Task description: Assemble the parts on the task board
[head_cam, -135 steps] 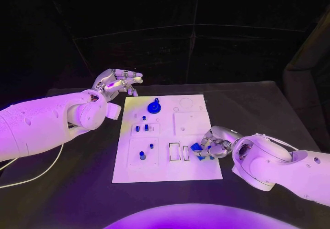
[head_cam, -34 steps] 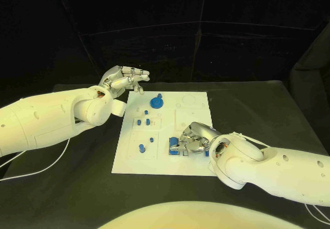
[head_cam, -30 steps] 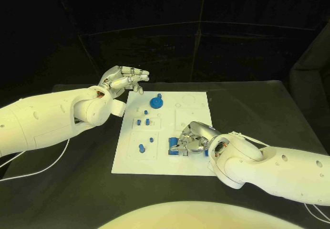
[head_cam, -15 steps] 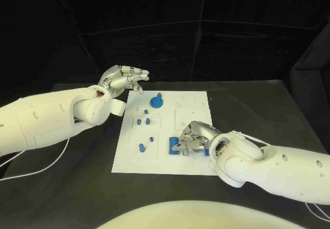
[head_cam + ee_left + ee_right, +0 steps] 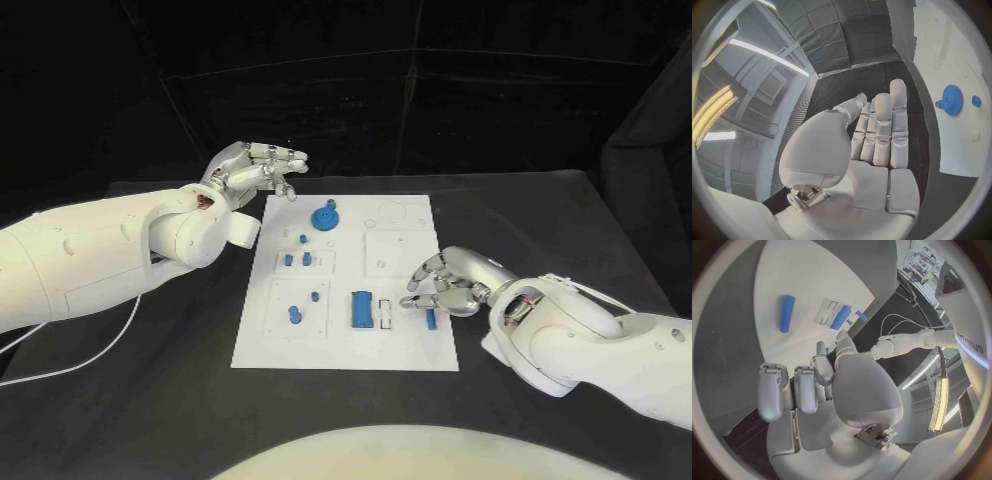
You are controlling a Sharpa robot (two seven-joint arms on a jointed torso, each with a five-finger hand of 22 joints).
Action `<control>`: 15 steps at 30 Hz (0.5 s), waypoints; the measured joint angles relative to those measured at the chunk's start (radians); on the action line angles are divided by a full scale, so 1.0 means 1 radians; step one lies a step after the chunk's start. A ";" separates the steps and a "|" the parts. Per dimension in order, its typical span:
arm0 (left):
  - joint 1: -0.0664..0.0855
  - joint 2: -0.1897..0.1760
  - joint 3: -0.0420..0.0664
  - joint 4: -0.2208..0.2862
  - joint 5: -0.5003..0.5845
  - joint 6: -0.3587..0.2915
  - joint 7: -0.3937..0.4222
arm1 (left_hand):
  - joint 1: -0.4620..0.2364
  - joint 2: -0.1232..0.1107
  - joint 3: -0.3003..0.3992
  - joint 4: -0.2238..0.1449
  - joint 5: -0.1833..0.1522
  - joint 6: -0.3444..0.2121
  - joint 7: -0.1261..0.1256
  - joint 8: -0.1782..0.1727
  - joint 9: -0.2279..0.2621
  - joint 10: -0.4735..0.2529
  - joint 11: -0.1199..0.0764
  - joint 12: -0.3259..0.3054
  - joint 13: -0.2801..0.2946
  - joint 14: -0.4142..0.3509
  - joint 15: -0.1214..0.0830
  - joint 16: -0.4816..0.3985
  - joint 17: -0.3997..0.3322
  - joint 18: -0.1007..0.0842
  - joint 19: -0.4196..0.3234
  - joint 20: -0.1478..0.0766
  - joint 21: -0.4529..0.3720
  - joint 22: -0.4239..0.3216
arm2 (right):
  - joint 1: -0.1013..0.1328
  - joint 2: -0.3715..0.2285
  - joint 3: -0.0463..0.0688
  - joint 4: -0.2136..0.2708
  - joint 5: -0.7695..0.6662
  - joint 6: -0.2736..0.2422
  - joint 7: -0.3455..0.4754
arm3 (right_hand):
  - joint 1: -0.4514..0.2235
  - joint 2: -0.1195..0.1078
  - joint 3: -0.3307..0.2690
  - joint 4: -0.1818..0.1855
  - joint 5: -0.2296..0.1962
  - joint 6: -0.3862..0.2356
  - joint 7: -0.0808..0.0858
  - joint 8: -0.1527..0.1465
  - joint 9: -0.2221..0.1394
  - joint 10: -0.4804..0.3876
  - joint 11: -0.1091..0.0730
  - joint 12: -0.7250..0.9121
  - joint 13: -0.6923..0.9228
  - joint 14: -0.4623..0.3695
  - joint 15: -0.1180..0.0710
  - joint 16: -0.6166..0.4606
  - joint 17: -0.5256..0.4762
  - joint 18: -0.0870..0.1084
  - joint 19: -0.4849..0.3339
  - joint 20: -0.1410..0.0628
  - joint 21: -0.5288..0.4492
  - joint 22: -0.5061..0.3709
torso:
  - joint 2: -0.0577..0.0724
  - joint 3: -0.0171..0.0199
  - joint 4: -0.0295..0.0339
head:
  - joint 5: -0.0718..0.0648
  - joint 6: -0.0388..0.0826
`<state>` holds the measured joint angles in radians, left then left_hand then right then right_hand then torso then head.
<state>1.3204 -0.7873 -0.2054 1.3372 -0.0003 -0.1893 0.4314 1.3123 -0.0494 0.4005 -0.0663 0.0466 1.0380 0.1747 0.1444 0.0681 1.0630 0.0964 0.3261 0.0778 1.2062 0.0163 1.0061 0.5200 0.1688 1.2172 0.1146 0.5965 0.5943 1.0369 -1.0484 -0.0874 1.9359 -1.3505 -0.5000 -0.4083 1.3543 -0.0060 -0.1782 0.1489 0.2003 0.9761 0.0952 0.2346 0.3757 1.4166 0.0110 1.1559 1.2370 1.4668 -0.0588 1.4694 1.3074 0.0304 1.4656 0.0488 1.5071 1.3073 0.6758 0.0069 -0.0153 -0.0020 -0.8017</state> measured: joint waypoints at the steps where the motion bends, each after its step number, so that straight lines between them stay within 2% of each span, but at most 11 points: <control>1: 0.000 0.000 0.000 0.000 0.000 0.000 0.000 | 0.000 0.000 0.000 0.000 0.000 0.000 0.000 0.000 0.000 0.000 0.000 0.000 0.000 0.000 0.000 0.000 0.000 0.000 0.000 0.000 0.000 0.000 | 0.001 -0.014 0.000 0.003 0.000 0.000 0.005 | 0.000 0.000 -0.004 0.001 0.000 0.004 0.004 -0.004 -0.007 0.000 0.000 0.000 0.003 0.000 0.000 0.000 0.000 0.000 0.002 0.002 0.000 0.000 | 0.000 0.0001 -0.0004 | -0.001 0.001; 6: 0.000 0.002 -0.001 -0.002 0.000 0.000 0.000 | 0.000 0.000 0.000 0.000 0.000 0.000 0.000 0.000 0.000 0.000 0.000 0.000 0.000 0.000 0.000 0.000 0.000 0.000 0.000 0.000 0.000 0.000 | 0.002 -0.056 0.000 0.013 -0.014 0.007 0.010 | -0.009 0.009 -0.023 0.010 0.005 0.034 0.000 -0.014 -0.030 0.000 0.000 0.000 0.009 0.000 0.000 0.000 0.000 0.000 0.002 0.002 0.000 0.000 | 0.000 0.0020 -0.0042 | -0.007 0.005; 8: 0.000 0.003 -0.003 -0.003 0.000 0.000 0.001 | 0.000 0.000 0.000 0.000 0.000 0.000 0.000 0.000 0.000 0.000 0.000 0.000 0.000 0.000 0.000 0.000 0.000 0.000 0.000 0.000 0.000 0.000 | 0.002 -0.062 -0.001 0.014 -0.029 0.016 0.000 | -0.020 0.013 -0.034 0.021 0.031 0.048 -0.004 -0.016 -0.038 0.000 0.000 0.000 0.008 0.000 0.000 0.000 0.000 0.000 0.002 0.002 0.000 0.000 | 0.000 0.0035 -0.0068 | -0.008 0.006; 11: -0.001 0.005 -0.005 -0.004 0.000 0.000 0.001 | 0.000 0.000 0.000 0.000 0.000 0.000 0.000 0.000 0.000 0.000 0.000 0.000 0.000 0.000 0.000 0.000 0.000 0.000 0.000 0.000 0.000 0.000 | 0.002 -0.064 -0.001 0.007 -0.054 0.038 -0.028 | -0.044 0.000 -0.055 0.042 0.077 0.069 -0.008 -0.020 -0.047 0.000 0.000 -0.006 0.006 0.000 0.000 0.000 0.000 0.000 0.002 0.002 0.000 0.000 | 0.000 0.0051 -0.0105 | -0.009 0.007; 15: -0.001 0.007 -0.006 -0.004 0.000 0.000 0.001 | 0.000 0.000 0.000 0.000 0.000 0.000 0.000 0.000 0.000 0.000 0.000 0.000 0.000 0.000 0.000 0.000 0.000 0.000 0.000 0.000 0.000 0.000 | 0.002 -0.053 -0.001 -0.013 -0.083 0.069 -0.073 | -0.051 0.005 -0.060 0.047 0.092 0.076 -0.011 -0.020 -0.049 0.003 -0.003 -0.006 0.006 0.000 0.000 -0.004 0.000 0.000 0.002 0.002 0.000 0.000 | 0.001 0.0068 -0.0124 | -0.010 0.006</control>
<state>1.3195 -0.7802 -0.2119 1.3332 -0.0003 -0.1892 0.4321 1.3123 -0.0494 0.4005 -0.0663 0.0466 1.0381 0.1747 0.1444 0.0681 1.0630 0.0965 0.3261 0.0779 1.2062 0.0164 1.0062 0.5201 0.1688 1.2172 0.1146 0.5966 0.5944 1.0387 -1.1014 -0.0887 1.9228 -1.4336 -0.4314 -0.4815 1.3036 -0.0010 -0.2384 0.1959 0.2925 1.0523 0.0845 0.2141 0.3265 1.4199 0.0076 1.1499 1.2429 1.4668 -0.0588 1.4657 1.3074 0.0305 1.4673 0.0504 1.5071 1.3073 0.6765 0.0137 -0.0277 -0.0124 -0.7957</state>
